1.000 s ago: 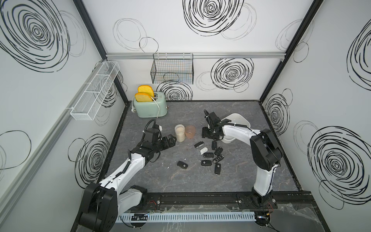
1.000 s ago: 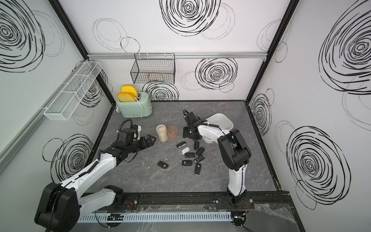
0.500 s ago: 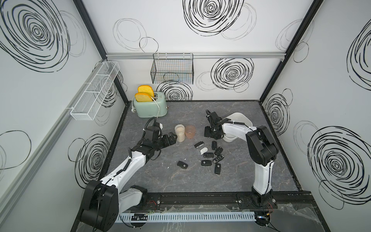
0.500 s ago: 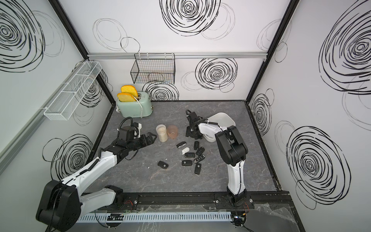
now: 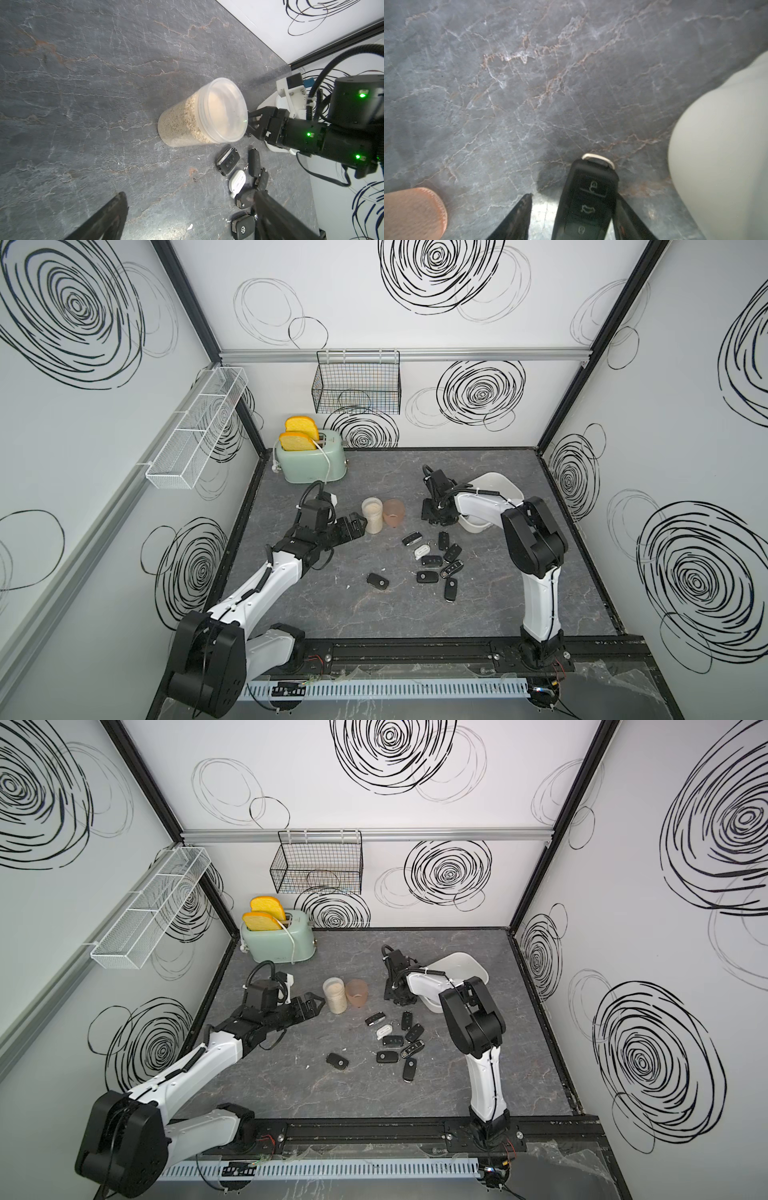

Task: Place the car key into the storage box
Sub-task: Pick up the car key from the center of the board.

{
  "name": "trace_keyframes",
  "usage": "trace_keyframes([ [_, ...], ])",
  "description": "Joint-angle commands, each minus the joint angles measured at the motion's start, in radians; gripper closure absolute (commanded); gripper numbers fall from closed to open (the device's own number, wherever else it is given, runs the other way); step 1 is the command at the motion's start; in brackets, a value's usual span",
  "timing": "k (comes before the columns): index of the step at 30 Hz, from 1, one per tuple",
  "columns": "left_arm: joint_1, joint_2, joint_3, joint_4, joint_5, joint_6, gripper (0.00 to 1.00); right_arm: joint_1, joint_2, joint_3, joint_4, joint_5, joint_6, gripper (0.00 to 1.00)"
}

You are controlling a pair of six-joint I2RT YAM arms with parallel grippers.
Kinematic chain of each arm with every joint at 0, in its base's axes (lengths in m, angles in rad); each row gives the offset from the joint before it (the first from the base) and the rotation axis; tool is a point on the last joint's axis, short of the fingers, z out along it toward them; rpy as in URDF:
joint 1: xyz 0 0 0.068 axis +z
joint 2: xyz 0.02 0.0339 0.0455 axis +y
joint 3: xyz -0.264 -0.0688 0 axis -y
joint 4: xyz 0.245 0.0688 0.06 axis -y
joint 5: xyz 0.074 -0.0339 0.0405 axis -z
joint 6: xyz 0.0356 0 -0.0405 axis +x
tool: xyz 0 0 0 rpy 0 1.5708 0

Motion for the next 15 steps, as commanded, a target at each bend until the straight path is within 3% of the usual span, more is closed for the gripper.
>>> trace_keyframes([
  [1,-0.005,0.007,0.031,0.024,0.010,-0.001,0.02,0.002,0.042,0.003,-0.018,0.023,0.010,0.43],
  [9,-0.008,0.012,0.043,0.018,0.008,0.001,0.02,0.006,0.054,0.007,-0.029,0.031,-0.021,0.65],
  [15,-0.008,0.009,0.058,0.001,0.003,0.005,0.02,0.006,0.039,0.030,-0.023,-0.014,-0.057,0.73],
])
